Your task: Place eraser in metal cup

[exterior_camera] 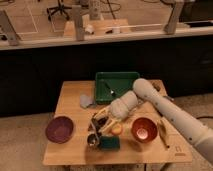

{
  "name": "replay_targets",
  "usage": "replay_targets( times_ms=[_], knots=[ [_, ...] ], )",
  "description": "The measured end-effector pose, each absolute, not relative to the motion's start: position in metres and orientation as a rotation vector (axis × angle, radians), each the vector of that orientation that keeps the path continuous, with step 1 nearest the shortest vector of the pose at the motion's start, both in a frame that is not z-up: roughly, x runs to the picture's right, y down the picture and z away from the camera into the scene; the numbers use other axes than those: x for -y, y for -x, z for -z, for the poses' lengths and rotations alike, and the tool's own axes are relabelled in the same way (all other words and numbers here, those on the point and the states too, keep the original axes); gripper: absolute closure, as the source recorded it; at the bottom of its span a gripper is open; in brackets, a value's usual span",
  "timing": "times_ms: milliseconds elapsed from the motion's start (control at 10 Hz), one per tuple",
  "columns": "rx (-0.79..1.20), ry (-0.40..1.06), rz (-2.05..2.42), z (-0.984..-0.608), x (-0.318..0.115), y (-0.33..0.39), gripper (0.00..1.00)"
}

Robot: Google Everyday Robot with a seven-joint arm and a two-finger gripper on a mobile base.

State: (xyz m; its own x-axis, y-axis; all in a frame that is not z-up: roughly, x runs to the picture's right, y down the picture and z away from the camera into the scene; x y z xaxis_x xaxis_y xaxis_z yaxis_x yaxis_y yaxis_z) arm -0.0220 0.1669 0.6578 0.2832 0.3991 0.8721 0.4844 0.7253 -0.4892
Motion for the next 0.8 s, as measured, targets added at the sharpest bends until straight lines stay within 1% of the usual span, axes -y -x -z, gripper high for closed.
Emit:
replay_targets(
  times_ms=[300,800],
  knots=[
    [1.337,0.788,-0.074,-0.658,-0.182,0.013,0.68],
    [1.349,0.777,-0.117,-0.659,-0.193,0.023,0.68]
  ],
)
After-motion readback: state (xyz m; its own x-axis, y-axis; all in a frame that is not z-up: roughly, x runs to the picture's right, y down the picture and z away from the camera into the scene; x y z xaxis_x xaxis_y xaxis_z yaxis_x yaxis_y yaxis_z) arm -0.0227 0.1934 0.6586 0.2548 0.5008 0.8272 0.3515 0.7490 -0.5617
